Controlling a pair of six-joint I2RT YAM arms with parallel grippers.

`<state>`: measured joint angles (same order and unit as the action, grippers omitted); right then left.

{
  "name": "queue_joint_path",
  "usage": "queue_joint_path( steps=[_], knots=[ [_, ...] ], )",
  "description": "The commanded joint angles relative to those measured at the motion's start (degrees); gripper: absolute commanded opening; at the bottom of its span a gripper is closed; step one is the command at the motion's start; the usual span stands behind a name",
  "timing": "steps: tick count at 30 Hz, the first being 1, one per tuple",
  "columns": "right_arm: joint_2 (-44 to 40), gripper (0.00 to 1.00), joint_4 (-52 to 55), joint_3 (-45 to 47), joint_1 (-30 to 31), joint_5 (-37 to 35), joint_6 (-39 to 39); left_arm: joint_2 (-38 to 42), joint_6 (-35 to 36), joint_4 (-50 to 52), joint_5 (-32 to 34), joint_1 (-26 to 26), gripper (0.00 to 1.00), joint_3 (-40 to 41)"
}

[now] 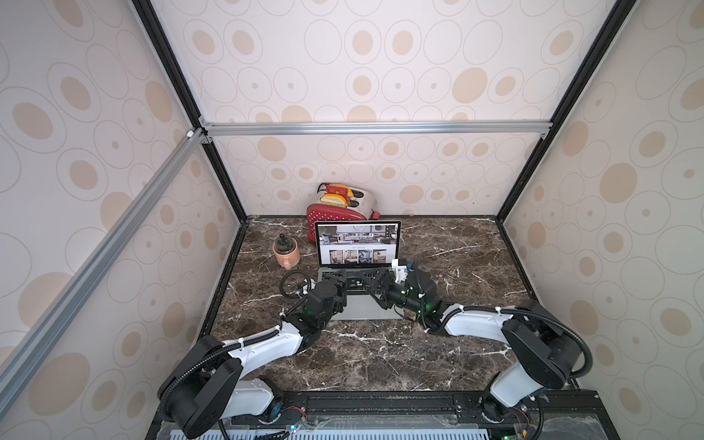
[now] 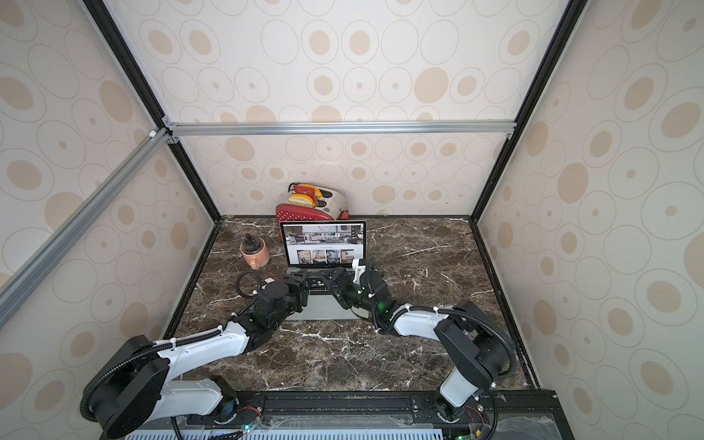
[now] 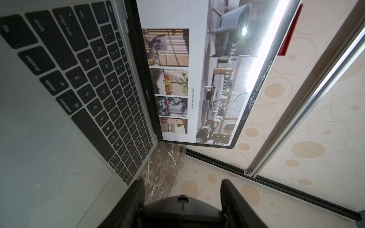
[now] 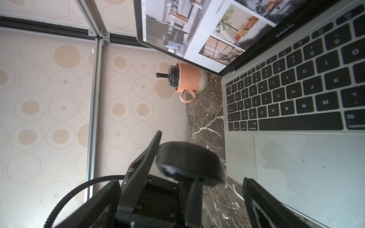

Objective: Insert the wireless mouse receiver into the laptop
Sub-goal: Adjust the mouse as needed.

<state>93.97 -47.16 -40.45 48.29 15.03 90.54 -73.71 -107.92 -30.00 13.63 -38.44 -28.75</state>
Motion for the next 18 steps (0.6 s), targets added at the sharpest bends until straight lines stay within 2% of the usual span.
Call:
queue_joint_path(
  steps=[1, 9, 11, 18],
  knots=[
    [2.93, 1.00, -7.97, -2.35, 0.79, -1.73, 6.56, 1.23, 1.52, -4.10, 1.71, -0.68, 0.00, -0.63],
    [8.53, 0.97, -10.49, -7.61, 2.59, -2.52, 8.29, 3.32, 2.35, -2.95, 3.02, -0.98, 0.00, 0.94],
    [8.90, 0.93, -9.87, -8.22, 2.73, -2.64, 8.49, 4.09, 2.50, -2.60, 3.63, -1.02, 0.00, 1.33],
    [8.39, 0.68, -5.97, -8.88, 3.39, -4.00, 9.67, 5.73, 3.10, -0.03, 4.47, -1.03, 0.00, 1.42]
  ],
)
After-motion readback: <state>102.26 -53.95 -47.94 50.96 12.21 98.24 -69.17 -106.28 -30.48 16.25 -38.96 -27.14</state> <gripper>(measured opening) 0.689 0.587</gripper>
